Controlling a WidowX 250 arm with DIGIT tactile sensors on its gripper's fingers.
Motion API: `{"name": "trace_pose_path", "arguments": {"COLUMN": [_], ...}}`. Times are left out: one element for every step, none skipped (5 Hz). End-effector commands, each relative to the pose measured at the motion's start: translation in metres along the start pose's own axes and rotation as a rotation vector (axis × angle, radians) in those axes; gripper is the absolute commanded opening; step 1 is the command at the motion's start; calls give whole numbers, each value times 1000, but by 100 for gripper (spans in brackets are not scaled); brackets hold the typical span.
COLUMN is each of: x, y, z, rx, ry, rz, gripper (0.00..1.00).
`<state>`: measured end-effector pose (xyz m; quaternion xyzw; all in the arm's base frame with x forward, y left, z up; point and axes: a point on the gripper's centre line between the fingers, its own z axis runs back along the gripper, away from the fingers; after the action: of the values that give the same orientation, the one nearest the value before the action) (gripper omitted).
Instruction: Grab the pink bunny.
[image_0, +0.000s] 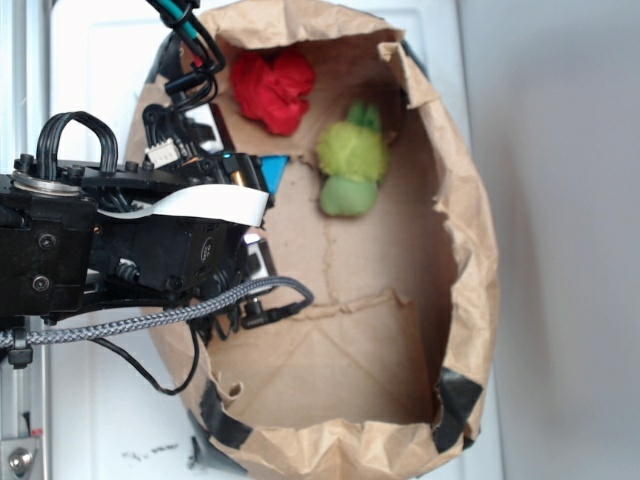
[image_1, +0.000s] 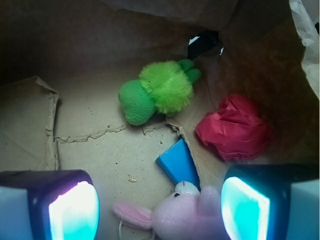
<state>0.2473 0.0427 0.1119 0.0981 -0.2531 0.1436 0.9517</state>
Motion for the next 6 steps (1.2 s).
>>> {"name": "trace_pose_path", "arguments": {"x": [26,36,45,38,28,19], "y": [9,7,11,10,11,14], "z": [-1,-1,2,-3,-12,-21], "rx": [-167,-335,-373,-355,-328,-293], "ry": [-16,79,92,94,95,104], "rz": [-138,-249,-301,-396,-445,-485], "gripper": [100,100,100,100,100,100]}}
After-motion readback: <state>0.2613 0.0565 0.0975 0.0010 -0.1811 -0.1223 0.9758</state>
